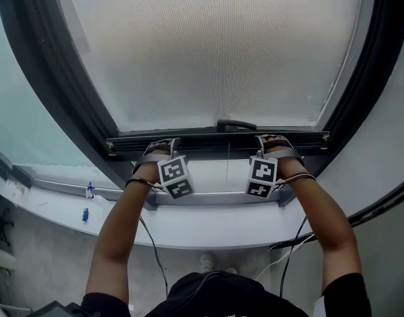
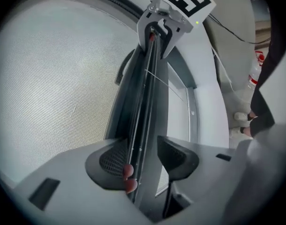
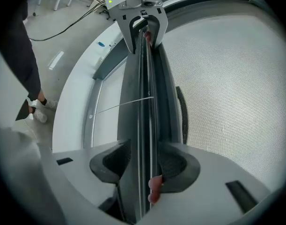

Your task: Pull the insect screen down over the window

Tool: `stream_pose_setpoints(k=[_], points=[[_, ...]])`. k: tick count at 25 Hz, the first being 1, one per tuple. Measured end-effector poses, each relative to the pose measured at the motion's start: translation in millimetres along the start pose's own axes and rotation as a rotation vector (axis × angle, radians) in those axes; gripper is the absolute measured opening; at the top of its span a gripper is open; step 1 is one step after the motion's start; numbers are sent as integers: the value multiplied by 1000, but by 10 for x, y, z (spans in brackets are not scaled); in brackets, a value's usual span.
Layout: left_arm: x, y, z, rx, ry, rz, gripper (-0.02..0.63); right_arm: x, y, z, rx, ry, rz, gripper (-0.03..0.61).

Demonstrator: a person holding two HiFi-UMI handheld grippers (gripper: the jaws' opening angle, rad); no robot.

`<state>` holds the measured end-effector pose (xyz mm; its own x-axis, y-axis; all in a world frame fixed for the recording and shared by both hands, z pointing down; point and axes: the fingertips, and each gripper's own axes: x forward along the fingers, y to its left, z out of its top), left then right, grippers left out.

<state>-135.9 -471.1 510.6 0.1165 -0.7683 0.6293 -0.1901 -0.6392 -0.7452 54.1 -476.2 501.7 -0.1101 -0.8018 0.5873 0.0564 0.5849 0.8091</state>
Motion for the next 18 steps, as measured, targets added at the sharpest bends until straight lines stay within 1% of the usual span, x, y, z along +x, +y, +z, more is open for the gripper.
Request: stream_pose_setpoints(k=[3, 6, 10, 14, 18], points=[[115, -183, -40, -34, -3, -32, 183, 98, 191, -7, 10, 5, 29, 183], [139, -227, -45, -78, -28, -57, 183, 135, 249, -6, 20, 9, 32, 183], [152, -227, -38, -81, -32, -23, 183, 143, 260, -17, 21, 22, 25, 183], [152, -215, -53, -78, -27, -14, 183, 138, 258, -2, 26, 21, 29, 183], [166, -231, -60, -58, -5, 12, 183, 118, 282, -42, 29, 36, 27, 183]])
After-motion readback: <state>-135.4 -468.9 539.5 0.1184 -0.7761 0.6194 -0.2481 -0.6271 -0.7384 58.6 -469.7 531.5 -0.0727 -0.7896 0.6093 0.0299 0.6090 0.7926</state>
